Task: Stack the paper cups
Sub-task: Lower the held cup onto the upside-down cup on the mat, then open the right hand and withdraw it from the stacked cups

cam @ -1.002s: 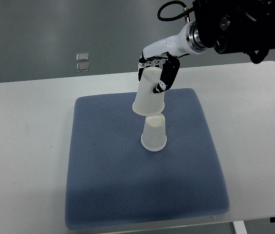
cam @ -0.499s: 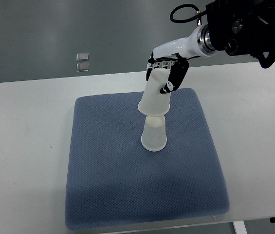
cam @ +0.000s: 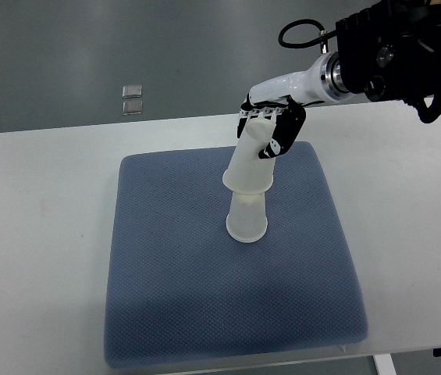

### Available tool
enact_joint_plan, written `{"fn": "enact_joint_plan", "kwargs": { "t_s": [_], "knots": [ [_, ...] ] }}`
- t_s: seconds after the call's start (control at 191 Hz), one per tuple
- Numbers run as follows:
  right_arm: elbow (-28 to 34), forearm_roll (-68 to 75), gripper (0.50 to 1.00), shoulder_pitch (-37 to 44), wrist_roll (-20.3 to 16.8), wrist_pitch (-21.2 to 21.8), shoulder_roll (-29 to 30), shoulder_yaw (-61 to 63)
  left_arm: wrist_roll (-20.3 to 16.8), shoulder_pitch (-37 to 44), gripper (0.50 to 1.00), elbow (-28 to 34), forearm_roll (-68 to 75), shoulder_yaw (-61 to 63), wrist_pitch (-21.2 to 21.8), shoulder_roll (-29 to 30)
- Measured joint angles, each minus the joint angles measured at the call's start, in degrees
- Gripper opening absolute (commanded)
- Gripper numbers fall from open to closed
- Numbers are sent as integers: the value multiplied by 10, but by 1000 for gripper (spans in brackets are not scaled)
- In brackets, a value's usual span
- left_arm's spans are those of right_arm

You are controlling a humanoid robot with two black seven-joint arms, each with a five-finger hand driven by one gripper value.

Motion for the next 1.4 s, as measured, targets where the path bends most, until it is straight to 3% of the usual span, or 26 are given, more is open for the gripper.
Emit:
{"fn": "enact_joint_plan", "kwargs": {
  "t_s": [0.892, 1.296, 1.343, 1.401],
  "knots": [
    [14, 0, 641, -26, 0, -23, 1, 4, 0, 0, 1000, 0, 0, 0, 0, 0],
    [16, 4, 787, -37, 0, -36, 3, 4, 0, 0, 1000, 0, 0, 0, 0, 0],
    [16, 4, 825, -39, 0, -37, 3, 4, 0, 0, 1000, 0, 0, 0, 0, 0],
    [16, 5, 832, -40, 0, -39, 4, 4, 0, 0, 1000, 0, 0, 0, 0, 0]
  ]
}}
